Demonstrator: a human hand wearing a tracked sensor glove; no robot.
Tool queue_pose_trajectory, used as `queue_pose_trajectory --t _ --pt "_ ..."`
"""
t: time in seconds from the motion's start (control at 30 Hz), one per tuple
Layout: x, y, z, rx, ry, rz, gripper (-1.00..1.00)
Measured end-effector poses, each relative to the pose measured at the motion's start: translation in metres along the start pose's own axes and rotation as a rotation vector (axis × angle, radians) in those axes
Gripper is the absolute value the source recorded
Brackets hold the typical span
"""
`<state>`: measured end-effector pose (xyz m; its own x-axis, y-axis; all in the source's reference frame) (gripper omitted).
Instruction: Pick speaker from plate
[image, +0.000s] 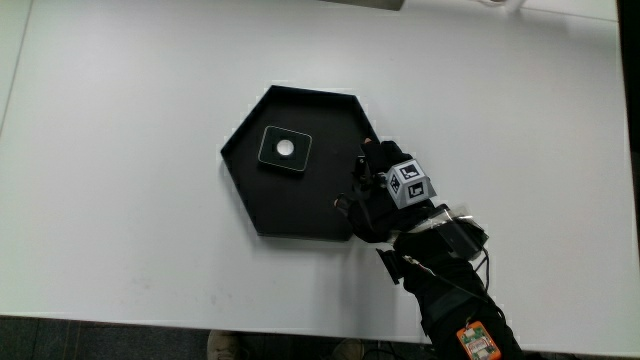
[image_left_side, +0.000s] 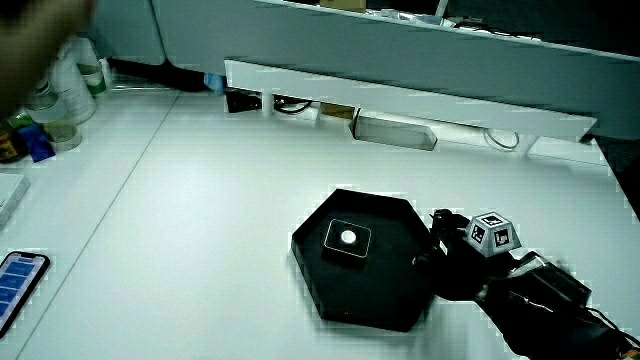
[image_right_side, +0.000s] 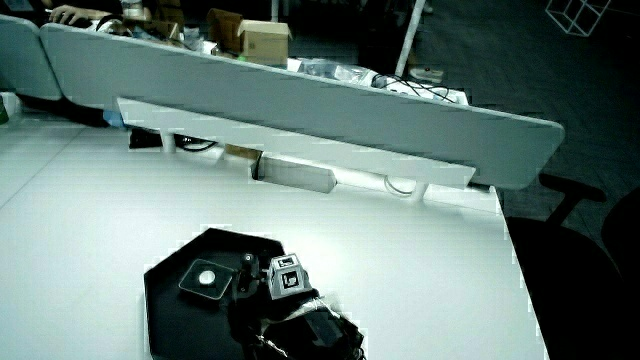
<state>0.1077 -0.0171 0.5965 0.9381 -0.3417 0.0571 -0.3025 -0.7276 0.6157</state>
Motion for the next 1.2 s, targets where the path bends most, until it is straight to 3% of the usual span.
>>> queue_pose_trajectory --t 0.2,0.4,0.5,0.57,0.63,0.7,0.77,0.93,1.13,1.2 --pt "-0.013 0.009 0.009 -0.02 -0.071 0.046 0.0" --pt "-0.017 0.019 0.013 -0.034 -0.146 0.038 0.0" --pt "-0.023 0.028 0.007 -0.072 -0.161 0.058 0.0" --pt "-0.028 0.033 0.006 -0.064 -0.187 0.049 0.0" --pt "-0.032 0.04 0.008 -0.055 -0.201 0.038 0.0" --pt "-0.036 0.042 0.011 -0.087 -0.19 0.056 0.0" --pt "-0.039 0.044 0.018 -0.049 -0.223 0.059 0.0" --pt "-0.042 0.052 0.023 -0.137 -0.287 0.054 0.0" --pt "-0.045 0.064 0.005 -0.264 -0.347 0.054 0.0" --pt "-0.043 0.064 -0.001 -0.289 -0.373 0.029 0.05"
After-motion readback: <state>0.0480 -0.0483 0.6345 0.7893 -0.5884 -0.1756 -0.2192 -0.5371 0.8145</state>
